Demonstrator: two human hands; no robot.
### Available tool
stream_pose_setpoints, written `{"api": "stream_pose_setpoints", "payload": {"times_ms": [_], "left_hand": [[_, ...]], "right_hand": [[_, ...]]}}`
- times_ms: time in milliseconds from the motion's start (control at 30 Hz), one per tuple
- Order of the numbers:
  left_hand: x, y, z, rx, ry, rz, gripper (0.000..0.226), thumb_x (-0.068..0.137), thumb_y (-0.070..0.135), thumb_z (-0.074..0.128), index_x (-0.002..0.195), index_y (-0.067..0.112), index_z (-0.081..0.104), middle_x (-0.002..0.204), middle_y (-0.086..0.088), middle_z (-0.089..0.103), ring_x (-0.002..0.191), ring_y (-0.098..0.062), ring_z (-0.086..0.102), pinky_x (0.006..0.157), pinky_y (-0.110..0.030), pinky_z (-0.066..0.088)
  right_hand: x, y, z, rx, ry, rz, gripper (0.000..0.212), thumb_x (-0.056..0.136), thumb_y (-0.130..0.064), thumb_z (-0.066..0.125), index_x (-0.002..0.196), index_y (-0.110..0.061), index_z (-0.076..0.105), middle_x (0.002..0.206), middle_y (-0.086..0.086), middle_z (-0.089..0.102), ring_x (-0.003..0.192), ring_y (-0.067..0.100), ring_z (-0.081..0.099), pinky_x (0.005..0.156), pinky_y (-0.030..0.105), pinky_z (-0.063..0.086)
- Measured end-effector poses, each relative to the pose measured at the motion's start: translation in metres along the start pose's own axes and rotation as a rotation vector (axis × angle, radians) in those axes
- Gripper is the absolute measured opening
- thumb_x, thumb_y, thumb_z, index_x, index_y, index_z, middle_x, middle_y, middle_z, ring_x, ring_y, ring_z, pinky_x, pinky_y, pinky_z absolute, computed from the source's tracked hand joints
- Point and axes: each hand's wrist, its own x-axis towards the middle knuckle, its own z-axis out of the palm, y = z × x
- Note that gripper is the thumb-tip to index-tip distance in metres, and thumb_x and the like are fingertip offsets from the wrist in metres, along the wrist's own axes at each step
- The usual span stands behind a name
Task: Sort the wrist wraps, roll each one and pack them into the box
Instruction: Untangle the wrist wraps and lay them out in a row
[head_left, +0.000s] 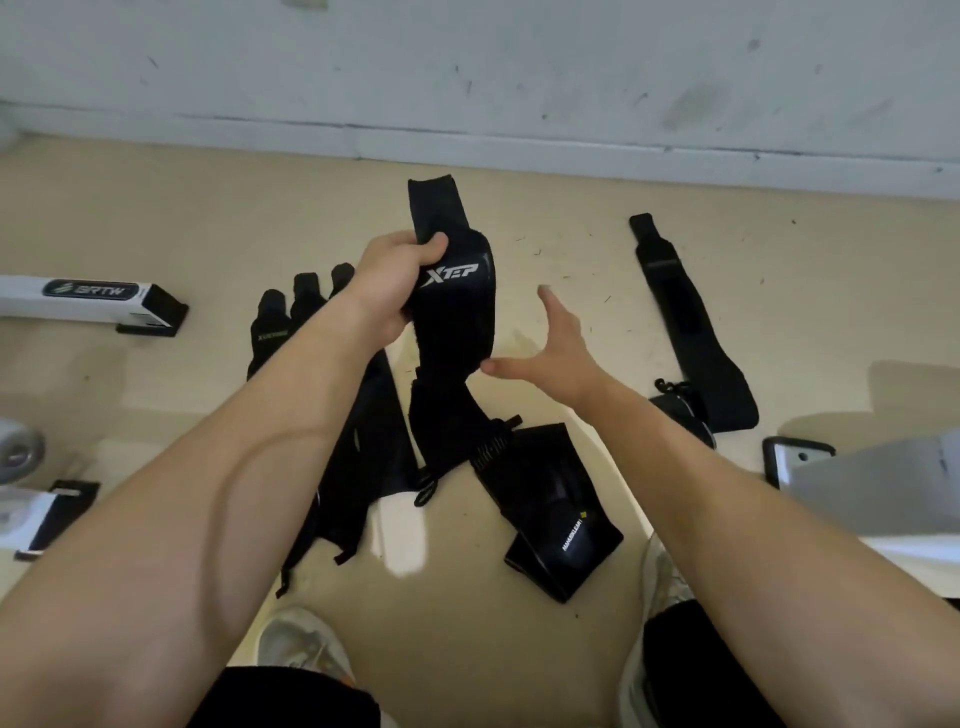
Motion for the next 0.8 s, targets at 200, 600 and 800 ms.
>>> {"api": "stream_pose_setpoints", "payload": {"times_ms": [200, 600, 800], "left_hand": [[0.000, 0.005, -0.019, -0.229, -0.028, -0.030, 0.026, 0.105, 0.023, 0.057, 0.120, 0.008, 0.070, 0.106, -0.010, 0.078, 0.096, -0.026, 0.076, 0.084, -0.041, 0.061], [0.077, -0.054, -0.059, -0.060, 0.399, 0.005, 0.008, 0.102, 0.021, 0.063, 0.110, 0.019, 0.065, 0.110, -0.007, 0.074, 0.104, -0.025, 0.073, 0.093, -0.045, 0.061], [0.142, -0.070, -0.068, 0.027, 0.415, 0.050, 0.008, 0.099, 0.024, 0.067, 0.098, 0.030, 0.062, 0.110, -0.011, 0.074, 0.102, -0.029, 0.073, 0.091, -0.050, 0.062]], "right_hand": [[0.007, -0.010, 0.027, 0.082, -0.384, -0.003, 0.040, 0.084, -0.023, 0.081, 0.123, -0.019, 0.072, 0.115, -0.007, 0.076, 0.111, 0.011, 0.069, 0.109, 0.034, 0.045], [-0.001, 0.101, 0.042, -0.246, -0.536, 0.235, 0.051, 0.081, -0.058, 0.075, 0.117, -0.021, 0.073, 0.109, -0.002, 0.076, 0.103, 0.018, 0.071, 0.101, 0.035, 0.053], [0.026, 0.110, 0.082, 0.127, -0.513, 0.285, 0.040, 0.093, -0.025, 0.074, 0.131, -0.018, 0.065, 0.119, -0.004, 0.075, 0.111, 0.012, 0.071, 0.103, 0.034, 0.053]]}}
